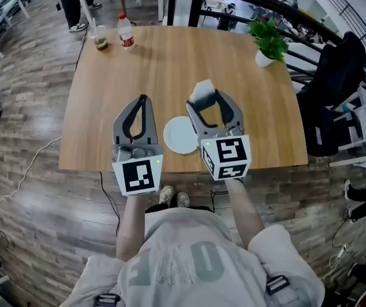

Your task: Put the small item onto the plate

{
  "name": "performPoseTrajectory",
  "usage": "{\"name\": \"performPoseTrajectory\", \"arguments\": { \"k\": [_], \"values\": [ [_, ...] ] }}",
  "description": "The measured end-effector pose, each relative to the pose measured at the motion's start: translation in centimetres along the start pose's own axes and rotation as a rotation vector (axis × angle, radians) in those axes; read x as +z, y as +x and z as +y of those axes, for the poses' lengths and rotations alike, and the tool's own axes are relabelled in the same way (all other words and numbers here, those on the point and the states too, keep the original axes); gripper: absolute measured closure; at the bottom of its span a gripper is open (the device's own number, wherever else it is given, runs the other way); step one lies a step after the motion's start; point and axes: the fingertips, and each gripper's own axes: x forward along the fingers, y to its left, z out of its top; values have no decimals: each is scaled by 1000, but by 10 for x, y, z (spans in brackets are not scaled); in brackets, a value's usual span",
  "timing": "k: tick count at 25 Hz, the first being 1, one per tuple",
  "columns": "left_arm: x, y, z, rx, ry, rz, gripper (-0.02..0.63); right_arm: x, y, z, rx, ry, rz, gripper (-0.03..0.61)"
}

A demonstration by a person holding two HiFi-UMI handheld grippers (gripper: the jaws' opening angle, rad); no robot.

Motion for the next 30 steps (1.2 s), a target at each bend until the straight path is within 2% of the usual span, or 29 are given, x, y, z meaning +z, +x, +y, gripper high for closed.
{"name": "performPoseTrajectory", "arguments": {
  "k": [3, 7, 10, 14, 22, 26, 30],
  "values": [
    [-15, -4, -4, 2, 40, 23, 606, -31, 19, 11, 47, -30, 105, 273],
    [-45, -11, -4, 21, -55, 82, 606, -76, 35, 25, 101, -82, 234, 273],
    [-60, -10, -2, 23, -41, 100, 604, -103, 45, 30, 107, -98, 291, 273],
    [-62, -7, -6, 16, -19, 89, 606, -134, 58, 31, 122, -84, 372, 273],
    [-60, -8, -6, 9, -10, 91, 606, -213, 71, 37, 169, -10, 603, 273],
    [-59, -11, -2, 18, 2, 86, 606, -246, 65, 40, 175, -23, 696, 273],
    [-59, -16, 3, 36, 0, 92, 606, -263, 59, 47, 199, -30, 745, 273]
  ]
}}
